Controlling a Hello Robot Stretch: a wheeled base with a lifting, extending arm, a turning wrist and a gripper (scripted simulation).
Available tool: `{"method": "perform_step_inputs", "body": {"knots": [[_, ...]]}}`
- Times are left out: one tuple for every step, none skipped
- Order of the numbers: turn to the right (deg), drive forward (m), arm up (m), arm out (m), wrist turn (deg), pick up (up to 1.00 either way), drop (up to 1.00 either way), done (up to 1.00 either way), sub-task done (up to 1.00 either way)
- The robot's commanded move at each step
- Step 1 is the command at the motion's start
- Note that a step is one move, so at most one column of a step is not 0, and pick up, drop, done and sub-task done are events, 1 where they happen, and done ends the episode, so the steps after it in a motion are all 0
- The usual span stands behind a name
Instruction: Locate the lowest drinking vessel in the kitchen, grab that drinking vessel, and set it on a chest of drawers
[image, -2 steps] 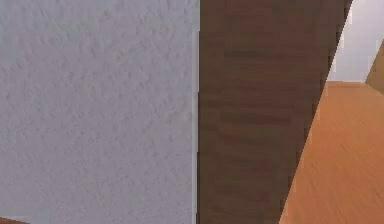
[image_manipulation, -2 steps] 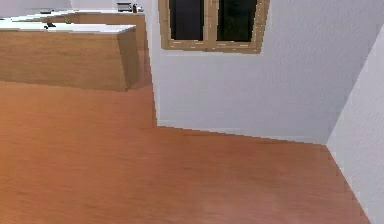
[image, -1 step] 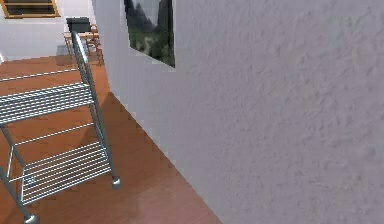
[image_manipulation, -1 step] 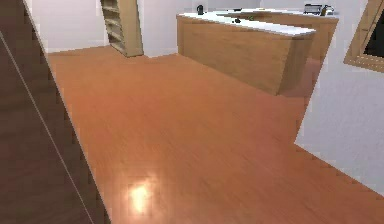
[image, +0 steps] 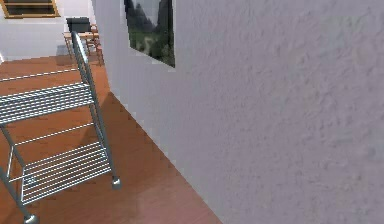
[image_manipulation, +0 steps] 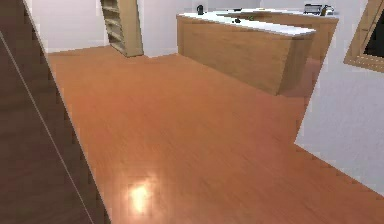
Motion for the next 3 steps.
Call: {"method": "perform_step_inputs", "body": {"knots": [[-45.0,0.00,0.00,0.00,0.0,0.00,0.00,0.00,0.00],[45.0,0.00,0.00,0.00,0.0,0.00,0.00,0.00,0.00],[3.0,0.00,0.00,0.00,0.0,0.00,0.00,0.00,0.00]]}}
